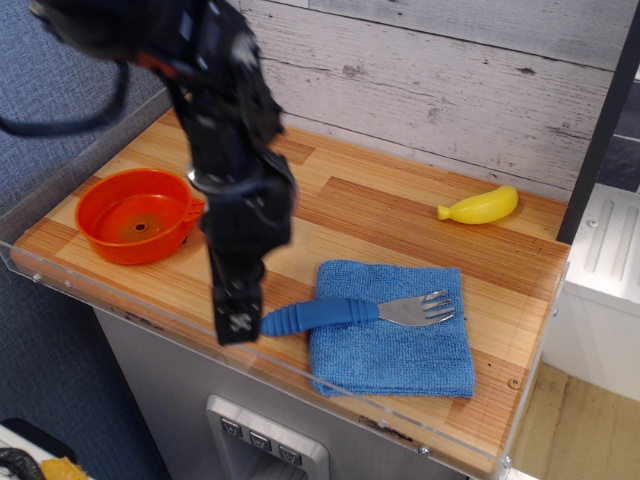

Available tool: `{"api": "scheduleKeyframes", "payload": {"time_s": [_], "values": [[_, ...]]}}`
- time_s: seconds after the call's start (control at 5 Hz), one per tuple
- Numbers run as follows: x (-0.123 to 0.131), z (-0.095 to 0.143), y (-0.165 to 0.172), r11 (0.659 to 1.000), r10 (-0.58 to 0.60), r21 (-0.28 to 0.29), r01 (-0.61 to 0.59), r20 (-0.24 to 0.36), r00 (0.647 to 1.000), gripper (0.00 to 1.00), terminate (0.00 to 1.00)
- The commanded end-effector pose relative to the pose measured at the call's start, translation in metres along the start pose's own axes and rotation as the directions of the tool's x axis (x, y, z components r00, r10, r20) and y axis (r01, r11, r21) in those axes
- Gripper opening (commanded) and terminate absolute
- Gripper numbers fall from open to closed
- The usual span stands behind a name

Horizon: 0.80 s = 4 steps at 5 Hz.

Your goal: Move the fork to the left of the banana

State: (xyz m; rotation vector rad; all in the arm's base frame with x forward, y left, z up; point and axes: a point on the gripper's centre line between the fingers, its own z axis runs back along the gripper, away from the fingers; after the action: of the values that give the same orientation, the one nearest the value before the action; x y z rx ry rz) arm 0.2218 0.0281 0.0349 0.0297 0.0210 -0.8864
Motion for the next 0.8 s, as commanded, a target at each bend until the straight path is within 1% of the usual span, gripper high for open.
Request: {"api": "scheduleKeyframes", "payload": {"time_s": [0.0,0.2,0.4,0.6], "values": [[0.008,-0.008,0.003,0.996,0.021,0.089,-0.027,0.061,0.998,1.0,0.0],[0.008,-0.016,0.007,0.997,0.019,0.074,-0.026,0.087,0.996,1.0,0.0],[0.011,-0.017,0.006,0.998,-0.002,0.067,-0.006,0.112,0.994,1.0,0.0],[0.015,-0.023,0.003,0.999,-0.03,0.048,0.025,0.124,0.992,1.0,0.0]]}}
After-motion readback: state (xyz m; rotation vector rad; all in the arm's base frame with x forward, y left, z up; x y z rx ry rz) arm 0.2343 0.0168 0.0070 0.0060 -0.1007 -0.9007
